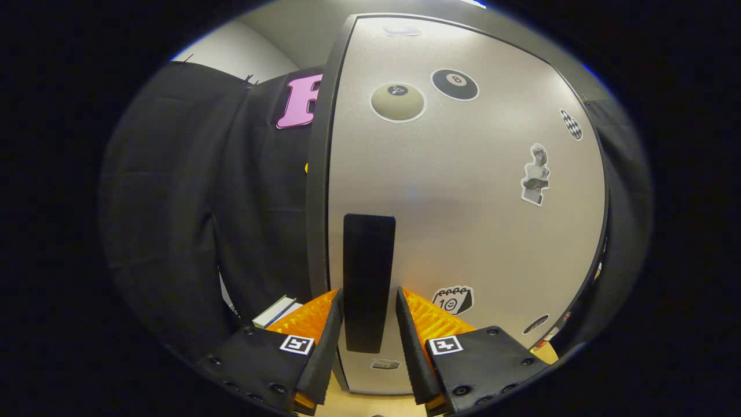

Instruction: Open the shoe cabinet door, grab the shoes and put them into the shoe cabinet, then close the shoe cabinet door.

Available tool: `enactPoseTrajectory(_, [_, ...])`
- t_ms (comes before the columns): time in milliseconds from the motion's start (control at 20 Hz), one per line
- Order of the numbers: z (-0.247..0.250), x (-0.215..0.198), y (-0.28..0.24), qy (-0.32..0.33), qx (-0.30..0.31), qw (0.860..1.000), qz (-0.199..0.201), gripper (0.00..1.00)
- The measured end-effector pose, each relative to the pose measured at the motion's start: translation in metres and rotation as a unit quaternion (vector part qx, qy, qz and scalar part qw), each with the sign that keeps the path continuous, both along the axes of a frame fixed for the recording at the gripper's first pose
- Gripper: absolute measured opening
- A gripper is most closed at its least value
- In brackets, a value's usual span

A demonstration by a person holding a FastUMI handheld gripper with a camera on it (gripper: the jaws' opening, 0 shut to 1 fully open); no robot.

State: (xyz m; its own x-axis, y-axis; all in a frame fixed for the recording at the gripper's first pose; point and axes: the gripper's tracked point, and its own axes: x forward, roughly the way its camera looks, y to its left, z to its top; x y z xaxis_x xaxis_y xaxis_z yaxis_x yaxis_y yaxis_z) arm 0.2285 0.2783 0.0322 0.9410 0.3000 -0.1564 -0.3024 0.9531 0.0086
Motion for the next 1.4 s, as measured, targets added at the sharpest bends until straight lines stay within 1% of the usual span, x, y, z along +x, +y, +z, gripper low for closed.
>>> enactPoseTrajectory(50, [0.000, 0.000, 0.001, 0.000, 0.002, 1.000, -0.001, 0.55])
enactPoseTrajectory(200, [-0.001, -0.002, 0.000, 0.012, 0.019, 1.000, -0.020, 0.37])
enactPoseTrajectory(300, [-0.001, -0.001, 0.000, 0.018, 0.025, 0.999, -0.018, 0.29])
enactPoseTrajectory(350, [-0.001, -0.002, 0.000, 0.023, 0.025, 0.999, -0.015, 0.29])
enactPoseTrajectory(500, [-0.001, -0.005, 0.000, 0.015, 0.027, 1.000, 0.004, 0.20])
enactPoseTrajectory(650, [-0.002, -0.024, -0.004, 0.021, 0.025, 0.999, 0.030, 0.15])
enactPoseTrajectory(750, [-0.001, -0.038, -0.010, 0.026, 0.032, 0.998, 0.040, 0.11])
enactPoseTrajectory(1100, [0.001, -0.094, -0.048, 0.030, 0.033, 0.997, 0.062, 0.11])
enactPoseTrajectory(1250, [0.004, -0.120, -0.072, 0.027, 0.027, 0.997, 0.064, 0.11])
enactPoseTrajectory(1400, [0.008, -0.146, -0.101, 0.028, 0.037, 0.997, 0.068, 0.11])
